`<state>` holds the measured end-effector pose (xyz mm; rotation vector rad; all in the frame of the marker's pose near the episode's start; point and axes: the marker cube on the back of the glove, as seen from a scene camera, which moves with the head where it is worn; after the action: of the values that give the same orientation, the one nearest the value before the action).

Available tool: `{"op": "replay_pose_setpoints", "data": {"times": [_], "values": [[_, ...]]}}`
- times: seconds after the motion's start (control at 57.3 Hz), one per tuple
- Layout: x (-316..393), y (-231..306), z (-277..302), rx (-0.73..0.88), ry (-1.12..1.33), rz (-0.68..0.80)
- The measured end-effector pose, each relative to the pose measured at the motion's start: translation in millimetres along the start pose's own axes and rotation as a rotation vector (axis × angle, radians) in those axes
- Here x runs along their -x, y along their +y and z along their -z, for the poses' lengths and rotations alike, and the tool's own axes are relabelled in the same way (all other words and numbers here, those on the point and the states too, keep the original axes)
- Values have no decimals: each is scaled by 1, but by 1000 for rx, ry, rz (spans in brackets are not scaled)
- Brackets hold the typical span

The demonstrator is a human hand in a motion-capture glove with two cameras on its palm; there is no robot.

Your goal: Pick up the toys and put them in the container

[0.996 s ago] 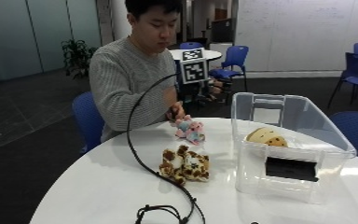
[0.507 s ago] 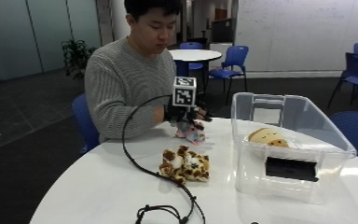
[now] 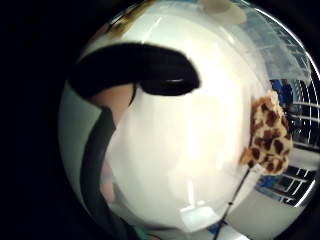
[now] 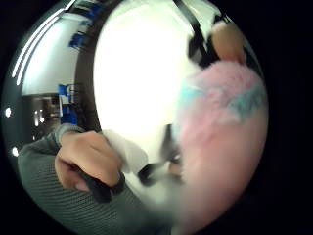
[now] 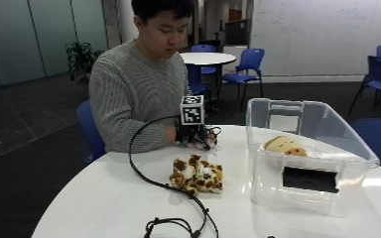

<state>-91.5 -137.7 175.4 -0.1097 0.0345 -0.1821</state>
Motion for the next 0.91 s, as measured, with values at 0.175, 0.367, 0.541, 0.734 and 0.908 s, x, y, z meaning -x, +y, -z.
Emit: {"op": "replay_pose_setpoints", "data": {"times": [0.175,0.367,0.541,0.734,0.908], "values": [[5,-4,1,-54,-24,15],[3,-9,8,-9,-59,36],[-32,-44,120,-204,66,26],[-53,-76,231,-356,-23,23],[-85,-128,229,-317,-63,-141]]}}
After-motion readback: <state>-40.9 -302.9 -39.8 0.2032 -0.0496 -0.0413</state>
